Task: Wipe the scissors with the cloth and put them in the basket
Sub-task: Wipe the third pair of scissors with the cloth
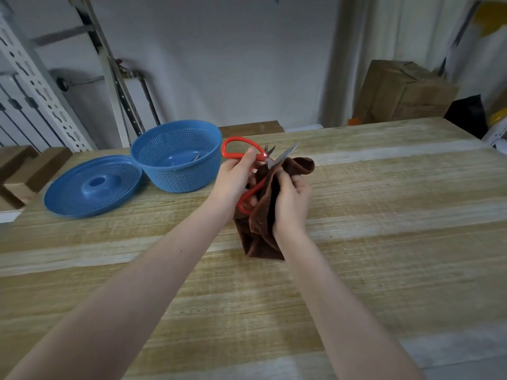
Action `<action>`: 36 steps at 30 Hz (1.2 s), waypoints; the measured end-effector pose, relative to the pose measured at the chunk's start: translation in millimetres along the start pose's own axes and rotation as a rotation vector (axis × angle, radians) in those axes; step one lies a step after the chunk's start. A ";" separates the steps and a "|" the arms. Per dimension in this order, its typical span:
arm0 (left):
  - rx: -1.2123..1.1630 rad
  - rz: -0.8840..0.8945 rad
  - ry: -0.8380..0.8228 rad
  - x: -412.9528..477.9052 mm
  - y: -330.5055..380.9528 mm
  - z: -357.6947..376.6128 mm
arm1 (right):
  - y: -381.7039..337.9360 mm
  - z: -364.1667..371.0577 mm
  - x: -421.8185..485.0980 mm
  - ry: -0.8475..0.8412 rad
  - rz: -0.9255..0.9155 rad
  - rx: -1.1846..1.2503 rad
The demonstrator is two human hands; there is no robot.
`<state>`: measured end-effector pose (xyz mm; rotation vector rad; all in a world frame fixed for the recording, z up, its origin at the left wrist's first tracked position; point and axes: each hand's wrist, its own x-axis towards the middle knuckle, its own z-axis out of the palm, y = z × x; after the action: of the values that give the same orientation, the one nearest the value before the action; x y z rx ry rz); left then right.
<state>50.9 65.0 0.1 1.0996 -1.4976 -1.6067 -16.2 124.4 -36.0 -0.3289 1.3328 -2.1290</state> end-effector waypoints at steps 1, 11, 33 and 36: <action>-0.028 -0.007 0.011 -1.4 0.2 0.9 | 0.8 -0.3 1.5 -0.008 0.005 -0.003; 0.032 0.315 0.156 -13.7 -26.5 31.5 | 0.1 5.9 0.8 0.097 0.099 0.198; -0.040 0.292 0.224 -14.4 -32.4 29.6 | -3.0 3.8 -2.5 0.003 0.206 0.112; -0.002 0.306 0.217 -17.1 -34.9 32.7 | -5.0 5.3 1.0 0.076 0.231 0.110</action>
<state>30.9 98.2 -32.6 0.9563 -1.4384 -1.2393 -16.1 121.5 -29.3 -0.0464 1.2255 -2.0262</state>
